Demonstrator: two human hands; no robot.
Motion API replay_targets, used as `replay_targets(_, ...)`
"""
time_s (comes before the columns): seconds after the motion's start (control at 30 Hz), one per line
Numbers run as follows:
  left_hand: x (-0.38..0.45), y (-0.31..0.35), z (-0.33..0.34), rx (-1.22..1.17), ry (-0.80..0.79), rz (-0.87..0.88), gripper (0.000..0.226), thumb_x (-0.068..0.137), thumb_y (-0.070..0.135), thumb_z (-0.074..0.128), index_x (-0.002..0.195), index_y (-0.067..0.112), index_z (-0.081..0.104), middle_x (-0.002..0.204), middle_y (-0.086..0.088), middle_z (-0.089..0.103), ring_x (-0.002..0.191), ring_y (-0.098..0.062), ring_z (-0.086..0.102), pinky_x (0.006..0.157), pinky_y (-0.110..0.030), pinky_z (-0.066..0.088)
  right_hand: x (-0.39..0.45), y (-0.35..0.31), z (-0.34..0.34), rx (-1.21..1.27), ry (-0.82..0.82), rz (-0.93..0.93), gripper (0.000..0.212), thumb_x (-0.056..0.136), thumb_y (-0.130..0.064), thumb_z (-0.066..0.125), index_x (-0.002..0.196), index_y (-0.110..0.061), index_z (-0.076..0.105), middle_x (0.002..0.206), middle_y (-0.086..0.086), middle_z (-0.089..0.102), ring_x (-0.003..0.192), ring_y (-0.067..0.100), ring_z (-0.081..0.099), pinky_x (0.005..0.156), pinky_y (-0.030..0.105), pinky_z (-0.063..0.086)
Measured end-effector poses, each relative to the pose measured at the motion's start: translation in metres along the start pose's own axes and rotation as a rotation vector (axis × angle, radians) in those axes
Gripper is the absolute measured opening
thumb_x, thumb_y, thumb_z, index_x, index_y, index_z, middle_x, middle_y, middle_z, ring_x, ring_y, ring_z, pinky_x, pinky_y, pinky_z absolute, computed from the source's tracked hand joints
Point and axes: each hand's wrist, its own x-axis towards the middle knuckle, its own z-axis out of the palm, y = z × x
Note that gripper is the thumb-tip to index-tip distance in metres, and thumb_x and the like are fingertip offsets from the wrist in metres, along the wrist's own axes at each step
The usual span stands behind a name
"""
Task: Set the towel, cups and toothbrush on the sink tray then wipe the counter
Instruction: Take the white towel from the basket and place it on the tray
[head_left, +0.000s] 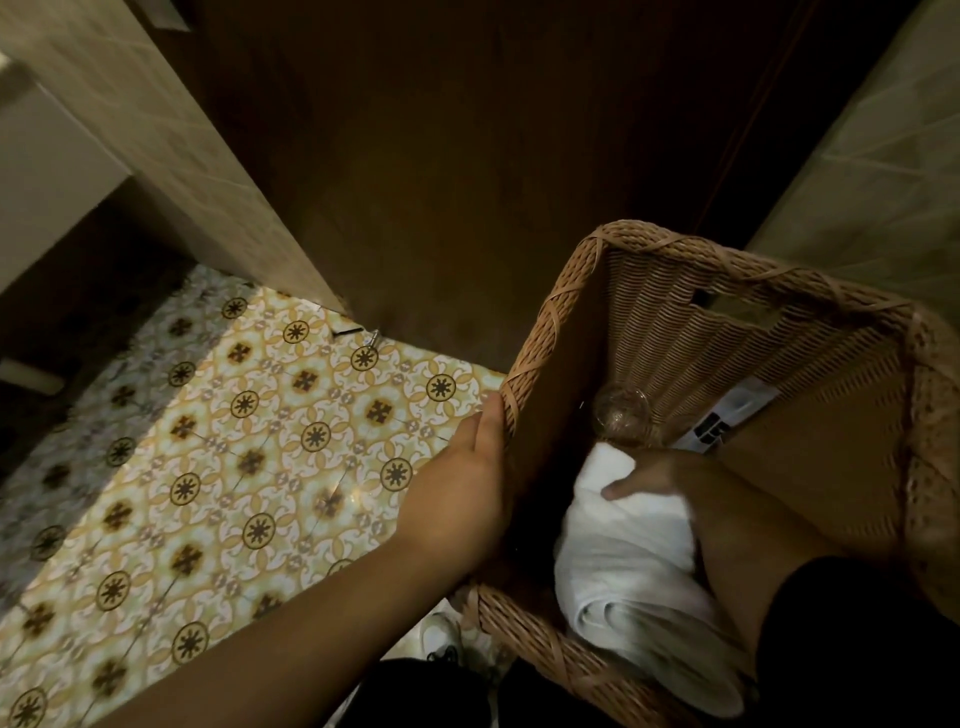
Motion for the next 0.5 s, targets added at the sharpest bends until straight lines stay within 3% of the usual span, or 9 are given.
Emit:
replay_targets(0.07,-0.001,-0.002,0.001,-0.012,0.015,0.009,0.083,0.096,0.027,0.050,0.155,0.016,-0.008,0.156,-0.014,0.028,0.108,-0.034,0.059,0.071,-0.033,0.040,-0.023,-0.007,-0.008,-0.010,0.047,-0.041,0.103,0.051,-0.072,0.080,0.137,-0.022,0.053,0.137,0.001,0.057,0.117,0.016,0.054,0.105,0.031,0.039)
replay_targets(0.13,-0.003,0.000,-0.002,-0.007,0.004,0.034,0.082,0.096,0.026,0.049,0.155,0.015,-0.008,0.155,-0.014,0.029,0.109,-0.035,0.058,0.070,-0.034,0.039,-0.050,-0.019,-0.018,-0.024,0.144,-0.075,0.093,0.063,-0.067,0.079,0.138,-0.022,0.050,0.137,0.000,0.054,0.113,0.011,0.050,0.099,0.024,0.036)
replay_targets(0.27,-0.004,0.000,-0.009,-0.013,-0.030,0.027,0.077,0.098,0.025,0.043,0.155,0.015,-0.007,0.150,-0.013,0.033,0.098,-0.031,0.062,0.065,-0.033,0.036,-0.115,-0.050,-0.041,-0.057,0.346,-0.115,0.098,0.068,-0.062,0.078,0.146,-0.018,0.040,0.147,0.005,0.047,0.129,0.021,0.045,0.099,0.021,0.030)
replay_targets(0.37,-0.006,0.000,-0.014,-0.023,-0.052,0.035,0.073,0.099,0.023,0.039,0.155,0.015,-0.008,0.151,-0.012,0.032,0.096,-0.030,0.062,0.063,-0.034,0.039,-0.175,-0.072,-0.057,-0.128,0.485,-0.082,0.099,0.065,-0.067,0.077,0.143,-0.017,0.044,0.144,0.006,0.051,0.125,0.024,0.049,0.090,0.025,0.034)
replay_targets(0.5,-0.008,0.001,-0.021,-0.061,-0.108,0.038,0.073,0.099,0.018,0.040,0.155,0.012,-0.006,0.155,-0.014,0.028,0.110,-0.030,0.059,0.078,-0.037,0.047,-0.262,-0.100,-0.067,-0.261,0.700,-0.050,0.096,0.063,-0.074,0.070,0.141,-0.023,0.045,0.141,0.005,0.054,0.121,0.026,0.052,0.088,0.033,0.039)
